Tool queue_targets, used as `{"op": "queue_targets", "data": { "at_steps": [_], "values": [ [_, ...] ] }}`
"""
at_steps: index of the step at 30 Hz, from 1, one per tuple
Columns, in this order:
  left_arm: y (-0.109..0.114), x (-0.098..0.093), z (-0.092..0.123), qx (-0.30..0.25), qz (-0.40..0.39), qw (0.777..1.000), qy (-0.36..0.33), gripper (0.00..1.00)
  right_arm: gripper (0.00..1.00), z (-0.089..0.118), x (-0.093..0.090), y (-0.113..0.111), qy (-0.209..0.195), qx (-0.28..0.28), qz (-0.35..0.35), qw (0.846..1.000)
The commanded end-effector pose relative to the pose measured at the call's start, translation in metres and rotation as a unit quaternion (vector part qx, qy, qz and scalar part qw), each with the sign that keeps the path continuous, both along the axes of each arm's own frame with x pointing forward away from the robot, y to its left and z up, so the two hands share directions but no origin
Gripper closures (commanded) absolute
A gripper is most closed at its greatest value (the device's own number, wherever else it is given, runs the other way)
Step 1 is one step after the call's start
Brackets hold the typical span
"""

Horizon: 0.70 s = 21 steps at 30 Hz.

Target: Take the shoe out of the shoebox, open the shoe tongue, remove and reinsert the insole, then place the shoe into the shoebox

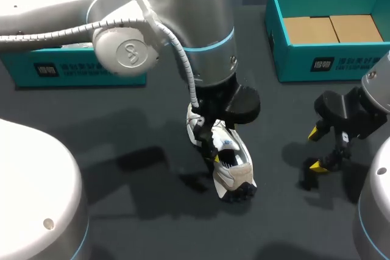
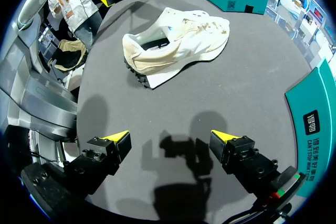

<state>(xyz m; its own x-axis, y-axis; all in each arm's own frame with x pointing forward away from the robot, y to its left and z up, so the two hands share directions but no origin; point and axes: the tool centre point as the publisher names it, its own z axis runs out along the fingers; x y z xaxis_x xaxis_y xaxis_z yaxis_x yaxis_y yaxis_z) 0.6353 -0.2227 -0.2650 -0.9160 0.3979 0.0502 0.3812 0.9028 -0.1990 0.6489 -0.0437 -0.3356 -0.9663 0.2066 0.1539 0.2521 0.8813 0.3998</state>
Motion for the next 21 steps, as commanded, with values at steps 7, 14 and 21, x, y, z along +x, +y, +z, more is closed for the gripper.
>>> {"op": "queue_targets", "data": {
  "at_steps": [7, 14, 21],
  "values": [
    [-0.02, -0.008, -0.012, 0.085, 0.282, 0.955, 0.022, 0.0, 0.0, 0.0, -0.001, 0.0, -0.001, -0.001, 0.0, 1.0],
    [-0.03, -0.019, -0.026, 0.086, 0.34, 0.936, 0.024, 0.0, 0.0, 0.0, -0.001, 0.0, -0.001, -0.001, 0.0, 1.0],
    [-0.039, -0.028, -0.043, 0.089, 0.372, 0.924, 0.012, 0.0, 0.0, 0.0, -0.001, 0.0, -0.001, -0.001, 0.0, 1.0]
  ]
}}
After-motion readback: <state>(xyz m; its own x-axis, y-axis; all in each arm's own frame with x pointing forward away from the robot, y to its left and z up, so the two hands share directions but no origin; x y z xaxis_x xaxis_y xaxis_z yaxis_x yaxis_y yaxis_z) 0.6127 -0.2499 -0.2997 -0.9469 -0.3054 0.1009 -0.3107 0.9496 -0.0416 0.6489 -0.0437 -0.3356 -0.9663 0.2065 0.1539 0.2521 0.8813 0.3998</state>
